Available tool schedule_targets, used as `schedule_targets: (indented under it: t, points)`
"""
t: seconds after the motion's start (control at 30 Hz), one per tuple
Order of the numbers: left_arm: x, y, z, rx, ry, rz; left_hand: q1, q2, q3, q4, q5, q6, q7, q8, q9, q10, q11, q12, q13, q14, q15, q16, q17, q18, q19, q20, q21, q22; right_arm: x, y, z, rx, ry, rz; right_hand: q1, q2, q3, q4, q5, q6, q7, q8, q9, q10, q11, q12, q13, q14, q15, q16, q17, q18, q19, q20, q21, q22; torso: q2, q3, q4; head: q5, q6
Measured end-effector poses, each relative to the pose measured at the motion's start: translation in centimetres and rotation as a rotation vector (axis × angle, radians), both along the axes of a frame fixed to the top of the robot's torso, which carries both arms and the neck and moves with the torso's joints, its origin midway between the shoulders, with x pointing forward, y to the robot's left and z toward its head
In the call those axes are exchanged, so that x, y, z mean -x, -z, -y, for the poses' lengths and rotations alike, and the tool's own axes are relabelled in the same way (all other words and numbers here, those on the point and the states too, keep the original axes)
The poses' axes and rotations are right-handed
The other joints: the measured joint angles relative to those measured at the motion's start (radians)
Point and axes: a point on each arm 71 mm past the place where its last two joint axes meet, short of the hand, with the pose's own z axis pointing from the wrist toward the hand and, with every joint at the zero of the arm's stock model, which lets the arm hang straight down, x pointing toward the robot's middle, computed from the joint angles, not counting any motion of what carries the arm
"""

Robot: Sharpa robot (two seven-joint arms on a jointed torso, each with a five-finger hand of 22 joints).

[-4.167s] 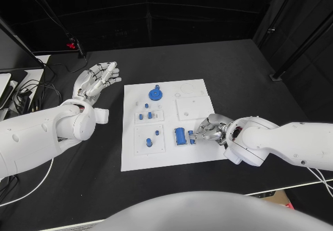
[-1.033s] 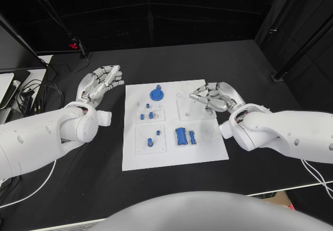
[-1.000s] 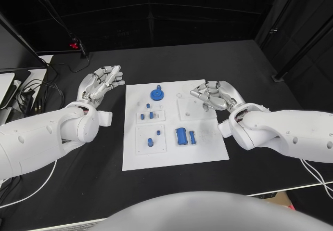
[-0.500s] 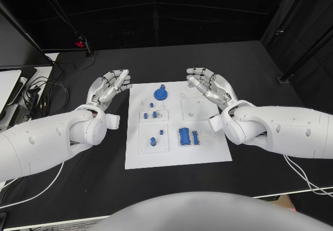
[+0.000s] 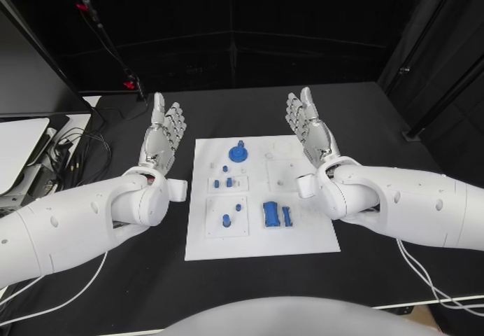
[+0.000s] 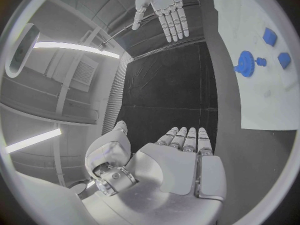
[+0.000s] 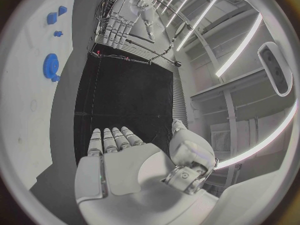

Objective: Assemble the parts on the task board

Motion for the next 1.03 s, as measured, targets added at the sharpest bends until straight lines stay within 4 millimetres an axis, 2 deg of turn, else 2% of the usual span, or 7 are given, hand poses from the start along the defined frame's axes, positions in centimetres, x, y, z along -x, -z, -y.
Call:
schedule_targets:
  t: [0.07,0.27,0.37,0.47,0.57,0.67,1.03]
  points:
    - [0.5,-0.3,0.4,0.012,-0.024,-0.015,-0.044,-0.001,0.0,0.0,0.0,0.0,0.0,0.0,0.0,0.0,0.0,0.0,0.0,0.0,0.0,-0.004,0.0,0.0,0.0,0.0,0.0,-0.001,-0.3,0.0,-0.4,-0.032,0.034,-0.031,-0.047,-0.001,0.0,0.0,0.0,0.0,0.0,-0.001,0.0,0.0,0.0,0.0,-0.002,0.0,0.0,0.0,-0.003,0.0,0.0,0.0,0.0,-0.011,-0.011,0.0004,-0.0035,0.011,0.025]
    - [1.5,-0.7,0.8,0.01,-0.097,-0.058,-0.044,0.0,0.0,0.0,0.0,0.0,0.0,0.0,0.0,0.0,0.0,0.0,0.0,0.0,0.0,-0.004,0.0,0.0,0.0,0.0,0.0,-0.001,-0.6,0.5,-0.5,-0.078,0.113,-0.116,-0.048,-0.002,0.0,0.0,0.0,0.0,0.0,-0.001,0.0,0.0,0.0,0.0,-0.003,0.0,0.0,0.0,-0.003,0.0,0.0,0.0,0.0,-0.013,-0.056,0.002,-0.0171,0.049,0.116]
    - [1.7,-0.8,0.8,-0.001,-0.129,-0.075,-0.044,0.0,0.0,0.0,0.0,0.0,0.0,0.0,0.0,0.0,0.0,0.0,0.0,0.0,0.0,-0.004,0.0,0.0,0.0,0.0,0.0,-0.001,-0.6,0.6,-0.4,-0.084,0.136,-0.142,-0.048,-0.002,0.0,0.0,0.0,0.0,0.0,-0.001,0.0,0.0,0.0,0.0,-0.004,0.0,0.0,0.0,-0.003,0.0,0.0,0.0,0.0,-0.013,-0.075,0.0028,-0.023,0.063,0.15]
    - [1.8,-0.7,0.7,-0.013,-0.149,-0.087,-0.044,0.0,0.0,0.0,0.0,0.0,0.0,0.0,0.0,0.0,0.0,0.0,0.0,0.0,0.0,-0.004,0.0,0.0,0.0,0.0,0.0,-0.001,-0.6,0.8,-0.3,-0.086,0.15,-0.158,-0.048,-0.002,0.0,0.0,0.0,0.0,0.0,-0.001,0.0,0.0,0.0,0.0,-0.003,0.0,0.0,0.0,-0.003,0.0,0.0,0.0,0.0,-0.013,-0.09,0.0033,-0.0276,0.074,0.174]
    - [1.8,-0.6,0.6,-0.021,-0.164,-0.096,-0.044,0.0,0.0,0.0,0.0,0.0,0.0,0.0,0.0,0.0,0.0,0.0,0.0,0.0,0.0,-0.004,0.0,0.0,0.0,0.0,0.0,-0.001,-0.7,0.8,-0.2,-0.088,0.161,-0.17,-0.048,-0.002,0.0,0.0,0.0,0.0,0.0,-0.001,0.0,0.0,0.0,0.0,-0.003,0.0,0.0,0.0,-0.003,0.0,0.0,0.0,0.0,-0.013,-0.1,0.0036,-0.0306,0.08,0.186]
    - [1.8,-0.6,0.5,-0.027,-0.173,-0.101,-0.044,0.0,0.0,0.0,0.0,0.0,0.0,0.0,0.0,0.0,0.0,0.0,0.0,0.0,0.0,-0.003,0.0,0.0,0.0,0.0,0.0,-0.001,-0.7,0.9,-0.2,-0.09,0.168,-0.178,-0.048,-0.002,0.0,0.0,0.0,0.0,0.0,-0.001,0.0,0.0,0.0,0.0,-0.003,0.0,0.0,0.0,-0.003,0.0,0.0,0.0,0.0,-0.013,-0.106,0.0037,-0.0322,0.082,0.19]
    - [1.8,-0.5,0.4,-0.037,-0.189,-0.11,-0.044,0.0,0.0,0.0,0.0,0.0,0.0,0.0,0.001,0.0,0.0,0.0,0.0,0.0,0.0,-0.003,0.0,0.0,0.0,0.0,0.0,-0.001,-0.7,1.0,-0.1,-0.092,0.179,-0.192,-0.048,-0.002,0.0,0.0,0.0,0.0,0.0,-0.001,0.0,0.0,0.0,0.0,-0.003,0.0,0.0,0.0,-0.003,0.0,0.0,0.0,0.0,-0.013,-0.11,0.004,-0.0337,0.082,0.192]
